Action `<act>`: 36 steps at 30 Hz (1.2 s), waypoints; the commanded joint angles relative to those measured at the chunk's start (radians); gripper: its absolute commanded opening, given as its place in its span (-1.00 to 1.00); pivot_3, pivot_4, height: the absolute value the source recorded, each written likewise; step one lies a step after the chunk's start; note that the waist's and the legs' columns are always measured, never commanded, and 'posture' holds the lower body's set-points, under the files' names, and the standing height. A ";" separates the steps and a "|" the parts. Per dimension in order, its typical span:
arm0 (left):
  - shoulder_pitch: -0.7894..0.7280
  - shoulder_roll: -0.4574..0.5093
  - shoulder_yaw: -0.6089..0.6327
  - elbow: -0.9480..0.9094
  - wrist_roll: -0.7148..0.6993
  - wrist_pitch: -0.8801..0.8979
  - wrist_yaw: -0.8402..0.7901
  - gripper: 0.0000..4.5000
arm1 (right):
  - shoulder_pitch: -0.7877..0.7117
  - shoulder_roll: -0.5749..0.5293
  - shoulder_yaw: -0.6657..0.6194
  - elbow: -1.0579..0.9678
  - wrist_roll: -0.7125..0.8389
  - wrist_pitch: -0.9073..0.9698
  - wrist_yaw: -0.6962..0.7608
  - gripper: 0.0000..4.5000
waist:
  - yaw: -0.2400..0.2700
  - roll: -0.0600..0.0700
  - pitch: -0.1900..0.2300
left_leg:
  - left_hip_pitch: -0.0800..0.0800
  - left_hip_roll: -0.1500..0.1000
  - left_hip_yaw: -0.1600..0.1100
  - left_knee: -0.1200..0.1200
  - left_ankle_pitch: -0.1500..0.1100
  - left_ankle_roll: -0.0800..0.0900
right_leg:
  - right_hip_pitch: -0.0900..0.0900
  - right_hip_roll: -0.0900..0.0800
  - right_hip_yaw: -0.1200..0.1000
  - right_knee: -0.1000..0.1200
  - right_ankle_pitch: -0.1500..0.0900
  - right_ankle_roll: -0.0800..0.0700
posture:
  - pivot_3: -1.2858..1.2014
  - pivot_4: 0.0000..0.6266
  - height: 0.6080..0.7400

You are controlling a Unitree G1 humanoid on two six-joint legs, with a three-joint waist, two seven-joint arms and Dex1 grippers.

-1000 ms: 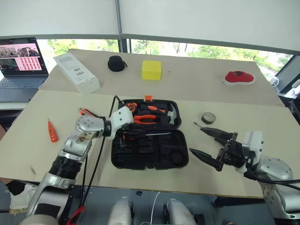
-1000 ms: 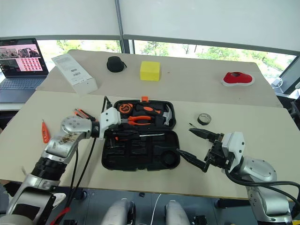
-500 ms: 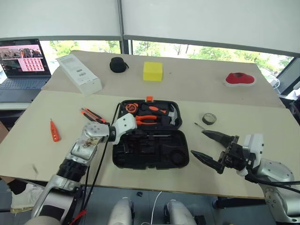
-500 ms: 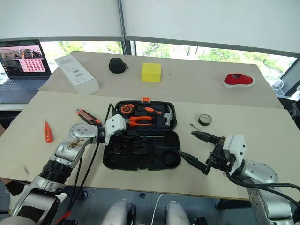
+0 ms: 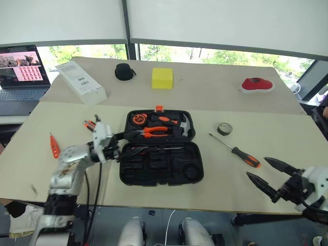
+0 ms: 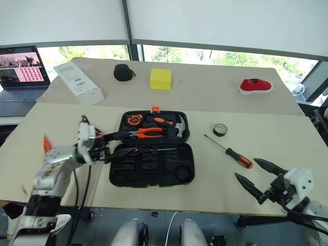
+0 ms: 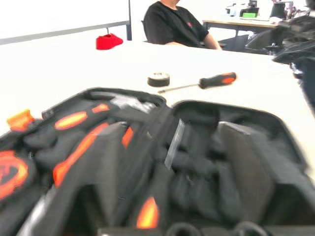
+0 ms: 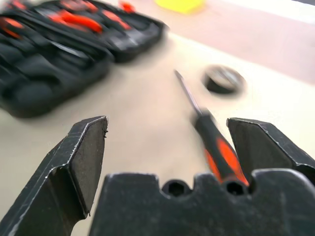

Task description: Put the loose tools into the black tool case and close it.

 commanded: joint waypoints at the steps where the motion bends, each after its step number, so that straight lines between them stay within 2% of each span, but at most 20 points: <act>1: 0.106 0.064 0.091 -0.083 -0.099 -0.012 -0.102 0.98 | 0.037 -0.007 -0.045 0.073 -0.019 -0.066 0.047 1.00 | 0.000 0.000 0.000 | 0.000 0.000 0.000 0.000 0.000 0.000 | 0.000 0.000 0.000 0.000 0.000 0.000 | 0.03 -0.52 1.00; 6: 0.268 0.146 0.103 -0.264 -0.224 0.128 -0.169 0.98 | -0.011 -0.053 -0.050 0.077 0.004 -0.007 0.043 1.00 | 0.000 0.003 0.001 | 0.000 0.002 -0.002 0.000 0.000 0.000 | 0.000 -0.002 0.002 -0.001 -0.002 -0.001 | 0.03 -0.52 1.00; 8: 0.243 0.168 0.059 -0.241 -0.210 0.097 -0.267 0.98 | -0.097 -0.137 0.015 0.072 -0.057 0.095 0.007 1.00 | 0.000 0.004 0.001 | 0.001 0.002 -0.003 0.000 0.000 0.000 | 0.000 -0.003 0.003 -0.001 -0.004 -0.003 | 0.03 -0.52 1.00; 11: 0.155 0.136 0.040 -0.195 -0.202 0.100 -0.236 0.98 | -0.219 -0.229 0.092 0.079 -0.106 0.256 -0.045 1.00 | 0.001 0.006 0.001 | 0.002 0.000 -0.001 0.000 0.001 0.001 | -0.001 -0.003 0.005 -0.001 -0.004 -0.006 | 0.03 -0.52 1.00; 15: 0.125 0.090 0.046 -0.187 -0.185 0.067 -0.186 0.98 | -0.413 -0.317 0.250 0.173 -0.196 0.345 0.001 1.00 | 0.002 0.005 0.001 | 0.000 0.000 0.000 0.000 0.002 0.002 | -0.001 0.000 0.002 -0.001 -0.001 -0.001 | 0.03 -0.52 1.00; 19: 0.161 0.093 0.067 -0.203 -0.182 0.058 -0.175 0.98 | -0.614 -0.352 0.420 0.329 -0.289 0.428 0.064 1.00 | -0.009 0.005 0.001 | -0.005 -0.001 0.000 -0.002 0.000 0.002 | -0.008 0.000 0.005 -0.001 -0.001 0.001 | 0.03 -0.52 1.00; 20: 0.167 0.095 0.070 -0.209 -0.184 0.058 -0.171 1.00 | -0.643 -0.354 0.446 0.359 -0.303 0.439 0.080 0.76 | -0.008 0.005 0.001 | -0.006 -0.001 0.000 -0.002 0.000 0.002 | -0.009 0.000 0.005 -0.001 -0.001 0.001 | 0.03 -0.52 1.00; 21: 0.172 0.097 0.072 -0.214 -0.185 0.056 -0.167 1.00 | -0.668 -0.353 0.465 0.388 -0.317 0.426 0.095 0.69 | -0.006 0.005 0.001 | -0.007 -0.001 0.000 -0.002 0.000 0.002 | -0.010 0.000 0.005 -0.001 -0.001 0.001 | 0.03 -0.52 1.00; 25: 0.220 0.107 0.100 -0.253 -0.190 0.049 -0.151 1.00 | -0.789 -0.329 0.520 0.542 -0.385 0.364 0.091 0.04 | -0.002 0.005 0.001 | -0.008 -0.001 0.004 -0.002 0.000 0.002 | -0.011 0.000 0.004 0.000 -0.001 0.001 | 0.03 -0.52 1.00; 29: 0.250 0.100 0.114 -0.275 -0.189 0.040 -0.127 1.00 | -0.820 -0.319 0.514 0.591 -0.378 0.303 0.133 -0.52 | 0.001 0.005 0.001 | -0.008 -0.001 0.005 -0.001 0.000 0.002 | -0.011 0.000 0.004 0.000 -0.001 0.001 | 0.03 -0.52 1.00; 33: 0.271 0.089 0.145 -0.286 -0.205 0.034 -0.095 1.00 | -0.796 -0.347 0.470 0.537 -0.316 0.166 0.258 -0.55 | -0.001 0.005 0.001 | -0.008 -0.001 0.005 -0.001 0.000 0.002 | -0.012 0.000 0.004 0.000 -0.001 0.001 | 0.03 -0.52 1.00; 34: 0.282 0.092 0.161 -0.280 -0.201 0.028 -0.089 1.00 | -0.777 -0.370 0.466 0.464 -0.278 0.146 0.338 -0.55 | -0.001 0.005 0.001 | -0.008 0.000 0.005 -0.001 0.000 0.002 | -0.012 0.000 0.004 0.000 -0.001 0.001 | 0.03 -0.52 1.00; 36: 0.309 0.096 0.203 -0.259 -0.195 0.010 -0.077 1.00 | -0.797 -0.368 0.463 0.273 -0.181 0.234 0.401 -0.55 | -0.004 0.008 0.003 | -0.009 0.000 0.005 -0.002 0.000 0.002 | -0.012 0.000 0.004 0.000 -0.001 0.001 | 0.03 -0.52 1.00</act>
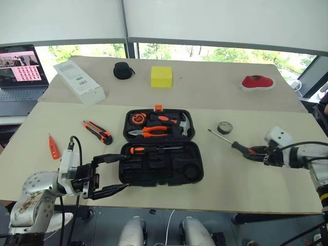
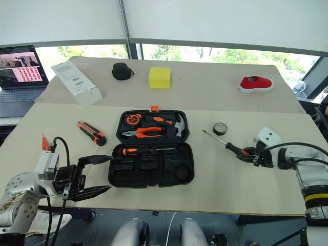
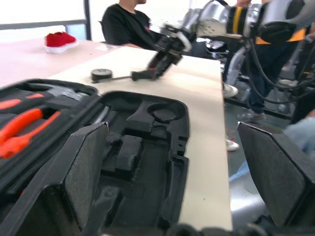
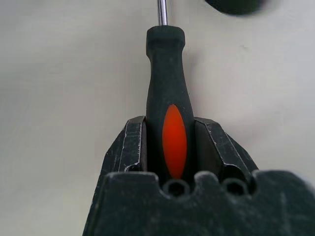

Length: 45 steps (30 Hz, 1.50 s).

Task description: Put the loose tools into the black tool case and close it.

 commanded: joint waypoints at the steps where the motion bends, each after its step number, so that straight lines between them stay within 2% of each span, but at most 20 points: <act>1: 0.038 0.008 0.088 0.002 -0.002 -0.042 0.022 1.00 | -0.053 -0.020 -0.037 -0.313 0.167 0.081 0.120 -0.55 | -0.012 0.001 0.001 | 0.000 0.000 0.000 0.000 0.000 0.000 | 0.000 0.000 0.000 0.000 0.000 0.000 | 0.03 -0.52 1.00; 3: 0.057 0.010 0.108 0.010 0.005 -0.052 0.027 1.00 | -0.095 0.001 0.004 -0.411 0.190 0.158 0.120 -0.55 | -0.021 0.001 0.001 | 0.001 0.002 -0.003 0.000 0.000 0.000 | -0.001 0.001 0.001 0.001 0.001 -0.001 | 0.03 -0.52 1.00; 6: 0.098 0.008 0.131 0.011 0.017 -0.068 0.034 1.00 | -0.202 0.061 0.135 -0.510 0.135 0.265 0.086 -0.55 | -0.027 0.000 0.001 | 0.004 0.003 -0.006 0.000 0.000 0.000 | 0.001 0.001 0.000 0.002 0.001 -0.002 | 0.03 -0.52 1.00; 12: 0.144 0.002 0.131 -0.013 0.023 -0.085 0.049 1.00 | -0.377 0.182 0.365 -0.537 -0.035 0.441 -0.008 -0.55 | -0.010 -0.002 0.002 | -0.001 0.002 -0.006 0.000 0.000 0.000 | -0.004 -0.002 -0.001 0.001 0.001 -0.002 | 0.03 -0.52 1.00; 16: 0.145 -0.010 0.115 -0.020 0.032 -0.095 0.065 1.00 | -0.449 0.228 0.483 -0.489 -0.162 0.431 -0.036 -0.55 | 0.003 -0.002 0.002 | -0.003 0.001 -0.006 0.000 0.000 0.000 | -0.007 -0.002 -0.001 0.002 0.001 -0.002 | 0.03 -0.52 1.00; 34: 0.126 -0.024 0.085 -0.014 0.053 -0.128 0.087 1.00 | -0.492 0.319 0.538 -0.425 -0.244 0.426 0.000 -0.55 | -0.002 -0.003 0.001 | -0.011 0.001 0.003 0.000 0.000 -0.001 | -0.017 0.000 -0.001 0.006 0.002 -0.003 | 0.03 -0.52 1.00; 35: 0.130 -0.024 0.088 -0.014 0.052 -0.130 0.087 1.00 | -0.490 0.324 0.525 -0.420 -0.239 0.422 -0.009 -0.10 | -0.002 -0.003 0.001 | -0.011 0.001 0.003 0.000 0.000 -0.001 | -0.017 0.000 -0.001 0.006 0.002 -0.003 | 0.03 -0.52 1.00; 37: 0.142 -0.025 0.093 -0.017 0.053 -0.135 0.085 1.00 | -0.489 0.315 0.510 -0.417 -0.232 0.405 -0.001 0.13 | -0.002 -0.003 0.001 | -0.011 0.001 0.003 0.000 0.000 -0.001 | -0.017 0.000 -0.001 0.006 0.002 -0.003 | 0.03 -0.52 1.00; 38: 0.147 -0.025 0.095 -0.018 0.052 -0.137 0.085 1.00 | -0.489 0.304 0.500 -0.418 -0.224 0.401 0.011 0.33 | -0.002 -0.003 0.001 | -0.011 0.001 0.003 0.000 0.000 -0.001 | -0.017 0.000 -0.001 0.006 0.002 -0.003 | 0.03 -0.52 1.00; 39: 0.152 -0.026 0.096 -0.019 0.053 -0.138 0.085 1.00 | -0.487 0.292 0.491 -0.422 -0.215 0.396 0.027 0.42 | -0.002 -0.003 0.001 | -0.011 0.001 0.003 0.000 0.000 -0.001 | -0.017 0.000 -0.001 0.006 0.002 -0.003 | 0.03 -0.52 1.00; 40: 0.154 -0.026 0.096 -0.020 0.053 -0.139 0.085 1.00 | -0.485 0.284 0.482 -0.425 -0.204 0.389 0.041 0.64 | -0.002 -0.003 0.001 | -0.011 0.001 0.003 0.000 0.000 -0.001 | -0.017 0.000 -0.001 0.006 0.002 -0.003 | 0.03 -0.52 1.00; 42: 0.157 -0.027 0.095 -0.025 0.054 -0.141 0.090 1.00 | -0.482 0.276 0.446 -0.430 -0.167 0.385 0.062 0.89 | -0.001 -0.003 0.001 | -0.011 0.001 0.003 0.000 0.000 -0.001 | -0.017 0.000 -0.001 0.006 0.002 -0.003 | 0.03 -0.52 1.00; 45: 0.158 -0.029 0.095 -0.031 0.055 -0.139 0.100 1.00 | -0.475 0.276 0.368 -0.441 -0.054 0.372 0.130 0.89 | -0.001 -0.003 0.001 | -0.011 0.001 0.003 0.000 0.000 -0.001 | -0.017 0.000 -0.001 0.006 0.002 -0.003 | 0.03 -0.52 1.00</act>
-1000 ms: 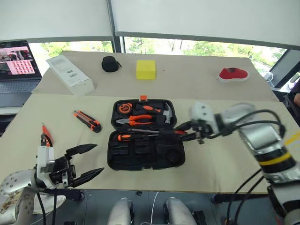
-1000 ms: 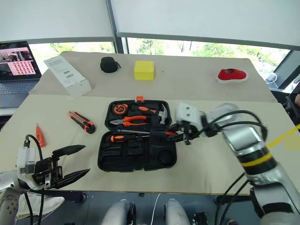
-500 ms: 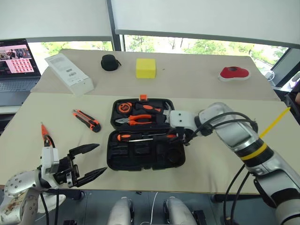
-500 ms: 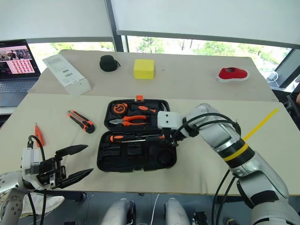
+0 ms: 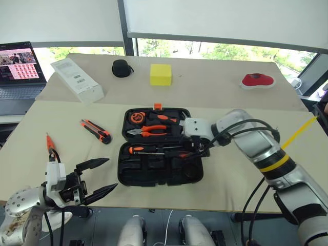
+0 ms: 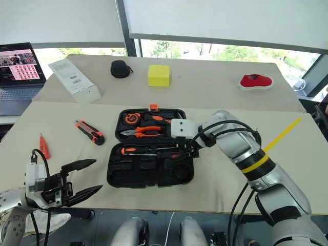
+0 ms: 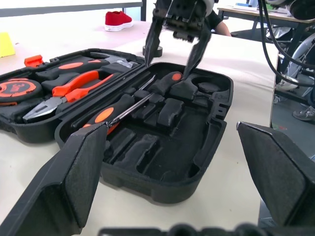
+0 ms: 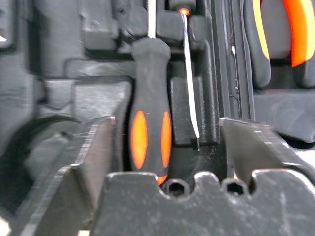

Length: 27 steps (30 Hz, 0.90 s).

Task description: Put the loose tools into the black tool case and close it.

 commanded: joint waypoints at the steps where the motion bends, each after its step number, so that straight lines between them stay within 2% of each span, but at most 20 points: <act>1: 0.004 -0.003 0.013 -0.038 -0.002 -0.026 0.014 1.00 | 0.002 0.016 -0.131 -0.029 0.141 -0.012 0.049 0.89 | 0.000 0.000 0.000 | 0.000 0.000 0.000 0.000 0.000 0.000 | 0.000 0.000 0.000 0.000 0.000 0.000 | 0.03 -0.52 1.00; 5: -0.002 -0.004 0.010 -0.030 0.000 -0.026 0.022 1.00 | 0.039 0.073 -0.163 0.004 0.172 -0.020 -0.001 0.41 | -0.003 0.000 0.000 | 0.001 0.000 0.000 0.000 0.000 0.000 | 0.000 0.000 0.000 0.001 0.000 0.000 | 0.03 -0.52 1.00; 7: -0.007 -0.004 0.008 -0.024 0.002 -0.025 0.024 1.00 | 0.065 0.127 -0.175 0.025 0.182 -0.026 -0.055 0.04 | -0.003 -0.002 -0.001 | 0.001 0.000 0.000 0.000 0.000 0.000 | 0.000 0.001 0.000 0.002 0.000 0.000 | 0.03 -0.52 1.00; 9: -0.013 -0.002 0.005 -0.021 0.004 -0.022 0.026 1.00 | 0.084 0.173 -0.170 0.064 0.160 -0.066 -0.102 -0.22 | -0.003 -0.002 -0.001 | 0.001 0.000 0.000 0.000 0.000 0.000 | 0.000 0.001 0.000 0.003 0.000 0.000 | 0.03 -0.52 1.00; 14: -0.030 0.002 -0.005 -0.018 0.009 -0.013 0.033 1.00 | 0.121 0.208 -0.133 0.154 0.103 -0.162 -0.133 -0.98 | 0.001 -0.002 -0.001 | 0.001 0.000 0.000 0.000 0.000 -0.001 | 0.000 0.000 0.000 0.003 0.000 0.000 | 0.03 -0.52 1.00; 27: 0.003 -0.002 0.014 -0.050 0.009 -0.007 0.052 1.00 | 0.156 0.239 -0.027 0.280 -0.033 -0.318 -0.148 -0.98 | -0.005 -0.004 -0.003 | 0.003 0.000 0.000 0.001 0.000 -0.001 | 0.002 0.001 0.000 0.004 0.000 0.000 | 0.03 -0.52 1.00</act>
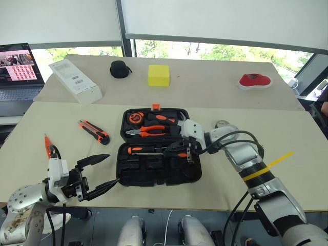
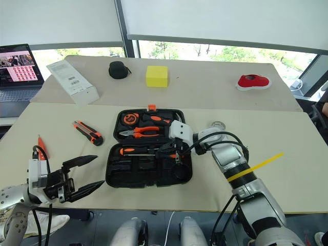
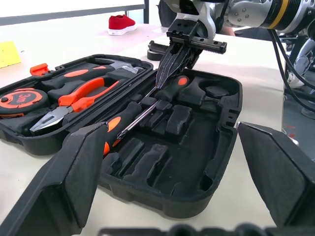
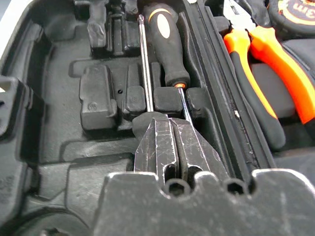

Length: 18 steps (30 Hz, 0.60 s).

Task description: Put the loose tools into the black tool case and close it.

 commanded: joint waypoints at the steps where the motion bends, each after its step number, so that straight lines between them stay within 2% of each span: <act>1: 0.036 0.002 0.022 -0.050 -0.010 -0.008 0.015 1.00 | 0.021 0.013 0.071 0.034 -0.073 -0.025 -0.006 -0.98 | -0.003 -0.001 -0.001 | 0.000 0.000 0.000 0.000 0.000 0.000 | 0.000 0.000 0.000 0.000 0.000 0.000 | 0.03 -0.52 1.00; 10: 0.054 0.002 0.020 -0.060 -0.013 -0.008 0.042 1.00 | 0.027 0.045 0.076 -0.001 -0.117 -0.086 -0.021 -0.98 | -0.007 -0.003 -0.003 | 0.010 0.001 0.000 -0.001 0.000 0.000 | 0.009 0.000 0.000 0.001 -0.001 -0.002 | 0.03 -0.52 1.00; 18: 0.051 0.001 0.012 -0.067 -0.013 -0.005 0.059 1.00 | 0.024 0.102 -0.082 -0.026 0.025 -0.139 -0.041 -0.98 | -0.016 -0.002 -0.002 | 0.014 0.001 0.000 -0.004 0.000 0.000 | 0.012 0.000 0.000 0.000 -0.002 -0.003 | 0.03 -0.52 1.00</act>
